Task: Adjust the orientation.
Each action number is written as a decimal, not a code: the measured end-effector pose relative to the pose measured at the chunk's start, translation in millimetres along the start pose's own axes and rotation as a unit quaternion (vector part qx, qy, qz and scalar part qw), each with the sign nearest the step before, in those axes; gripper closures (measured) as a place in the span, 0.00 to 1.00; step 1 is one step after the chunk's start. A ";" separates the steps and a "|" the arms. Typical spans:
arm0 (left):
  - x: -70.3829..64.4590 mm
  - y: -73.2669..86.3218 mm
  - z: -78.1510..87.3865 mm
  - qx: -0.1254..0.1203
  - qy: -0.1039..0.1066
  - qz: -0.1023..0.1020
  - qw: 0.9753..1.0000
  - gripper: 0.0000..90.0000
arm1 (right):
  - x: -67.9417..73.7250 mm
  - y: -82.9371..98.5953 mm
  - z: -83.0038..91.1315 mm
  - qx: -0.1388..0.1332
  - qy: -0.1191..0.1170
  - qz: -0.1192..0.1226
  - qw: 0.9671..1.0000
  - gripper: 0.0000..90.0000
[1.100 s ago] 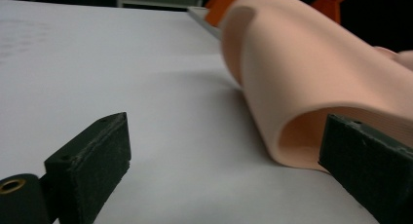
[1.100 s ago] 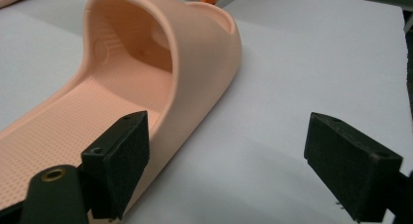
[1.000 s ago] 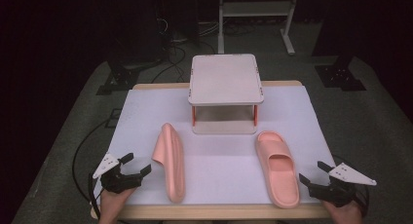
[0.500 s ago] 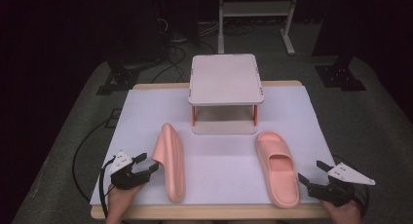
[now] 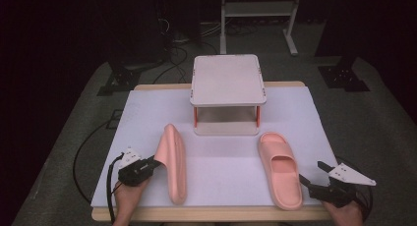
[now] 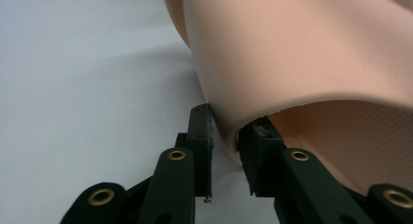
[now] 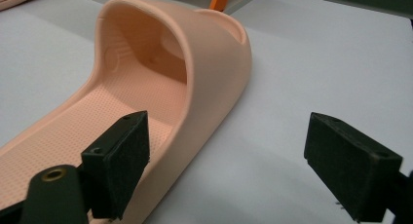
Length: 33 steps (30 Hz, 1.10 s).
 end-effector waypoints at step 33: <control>-77.9 -35.4 -42.2 -0.018 -0.023 0.022 0.999 0.93 | 0.3 0.0 1.1 0.000 0.001 0.005 1.000 0.18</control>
Point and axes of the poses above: each handheld gripper's, and its own axes: z roughly backward along the jaws, y roughly out of its underside, x roughly to its left, the point moved 5 cm from there along -z, roughly forward along the jaws, and after that the axes turned 1 degree about z, right-handed, at the moved point
